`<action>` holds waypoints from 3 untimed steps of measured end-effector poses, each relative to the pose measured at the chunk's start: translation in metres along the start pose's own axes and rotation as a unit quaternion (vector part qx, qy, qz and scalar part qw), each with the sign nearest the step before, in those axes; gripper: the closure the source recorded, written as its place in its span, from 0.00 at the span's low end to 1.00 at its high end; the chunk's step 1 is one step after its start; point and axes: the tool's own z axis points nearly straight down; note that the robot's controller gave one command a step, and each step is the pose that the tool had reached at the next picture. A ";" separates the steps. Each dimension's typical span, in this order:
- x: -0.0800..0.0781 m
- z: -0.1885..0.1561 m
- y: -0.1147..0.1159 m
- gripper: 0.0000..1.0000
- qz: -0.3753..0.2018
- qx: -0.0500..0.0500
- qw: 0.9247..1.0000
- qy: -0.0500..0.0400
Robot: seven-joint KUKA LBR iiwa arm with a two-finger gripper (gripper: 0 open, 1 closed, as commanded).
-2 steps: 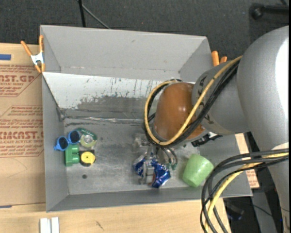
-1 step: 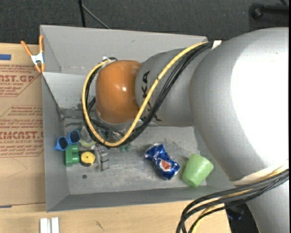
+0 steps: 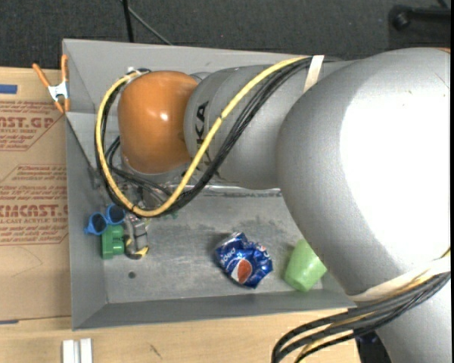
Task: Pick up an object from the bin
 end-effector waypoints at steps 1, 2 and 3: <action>0.004 0.054 -0.006 0.00 -0.029 0.001 1.000 0.005; 0.003 0.053 -0.005 0.00 -0.029 0.000 1.000 0.004; 0.001 0.049 -0.005 1.00 -0.029 0.000 1.000 0.001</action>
Offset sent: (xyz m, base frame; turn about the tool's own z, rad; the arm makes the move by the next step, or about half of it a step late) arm -0.0004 -0.0069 -0.0511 -0.0572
